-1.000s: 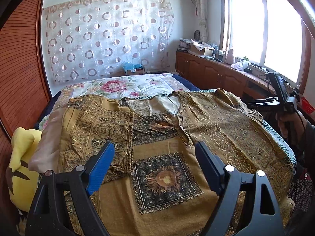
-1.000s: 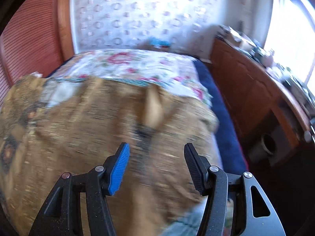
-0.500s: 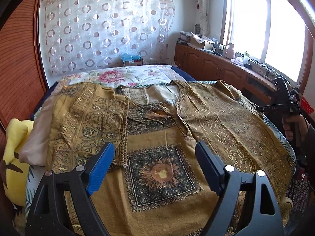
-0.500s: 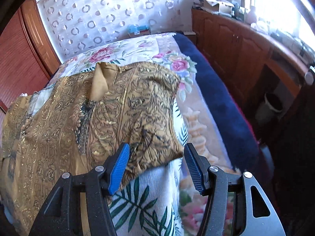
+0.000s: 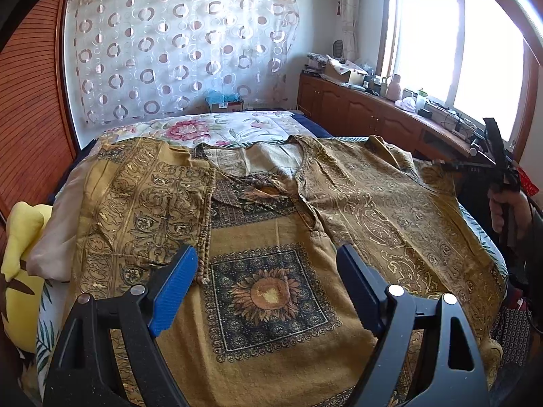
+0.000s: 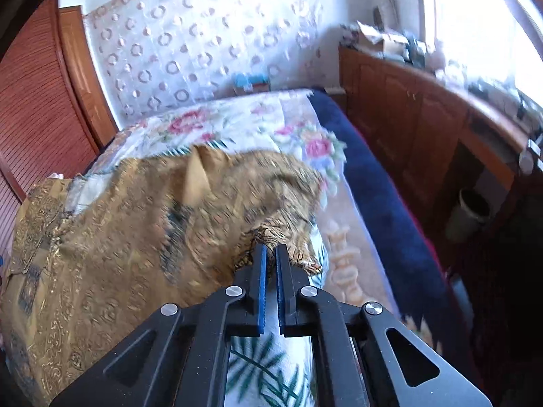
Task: Fold small clothes
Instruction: 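Lift and fold the held side over toward the shirt center with right gripper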
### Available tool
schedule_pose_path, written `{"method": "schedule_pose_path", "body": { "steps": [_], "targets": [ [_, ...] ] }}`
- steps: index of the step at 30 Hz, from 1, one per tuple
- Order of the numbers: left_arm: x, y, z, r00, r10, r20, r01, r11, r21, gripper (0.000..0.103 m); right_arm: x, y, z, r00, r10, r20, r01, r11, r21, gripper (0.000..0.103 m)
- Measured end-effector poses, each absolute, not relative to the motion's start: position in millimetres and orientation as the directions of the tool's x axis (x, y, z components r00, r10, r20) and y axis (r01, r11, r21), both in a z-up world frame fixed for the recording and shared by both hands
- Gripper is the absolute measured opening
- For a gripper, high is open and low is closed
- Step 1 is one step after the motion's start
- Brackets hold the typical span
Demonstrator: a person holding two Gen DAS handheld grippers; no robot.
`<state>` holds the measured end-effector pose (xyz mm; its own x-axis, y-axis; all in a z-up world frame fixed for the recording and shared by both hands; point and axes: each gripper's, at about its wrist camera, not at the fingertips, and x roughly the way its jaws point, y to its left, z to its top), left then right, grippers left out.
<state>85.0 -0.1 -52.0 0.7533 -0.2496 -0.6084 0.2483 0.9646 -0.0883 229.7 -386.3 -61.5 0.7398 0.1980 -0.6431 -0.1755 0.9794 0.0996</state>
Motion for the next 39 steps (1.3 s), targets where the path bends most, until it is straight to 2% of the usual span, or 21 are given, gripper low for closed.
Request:
{"method": "schedule_pose_path", "body": {
  "steps": [6,9,17,24,29,31,39],
  "targets": [
    [82,-3,-52,0.754,-0.25,-0.607,0.252,0.964,-0.084,0.085,206,-339,-38,0.766,0.271,-0.583,-0.306,0.951,0.039,0.004],
    [81,-3,-51,0.758,-0.257,-0.6,0.253,0.963,-0.094,0.085,188,-314,-38,0.745,0.327,-0.581,-0.389,0.921,0.019,0.004],
    [76,-8,-50,0.756,-0.273,-0.594,0.269,0.958,-0.097,0.085,156,-287,-84,0.644,0.369,-0.67,-0.466,0.884,0.039,0.004],
    [76,-12,-49,0.754,-0.276,-0.596,0.273,0.957,-0.097,0.085,148,-297,-94,0.613,0.361,-0.703,-0.462,0.885,0.051,0.004],
    [75,-12,-50,0.755,-0.277,-0.595,0.272,0.957,-0.1,0.085,147,-294,-80,0.626,0.383,-0.68,-0.47,0.88,0.063,0.018],
    [75,-12,-50,0.754,-0.277,-0.595,0.274,0.957,-0.098,0.085,145,-295,-73,0.649,0.386,-0.656,-0.47,0.881,0.053,0.034],
    [75,-14,-52,0.75,-0.281,-0.598,0.273,0.956,-0.107,0.085,180,-309,-74,0.662,0.317,-0.679,-0.382,0.922,0.059,0.036]
  ]
}}
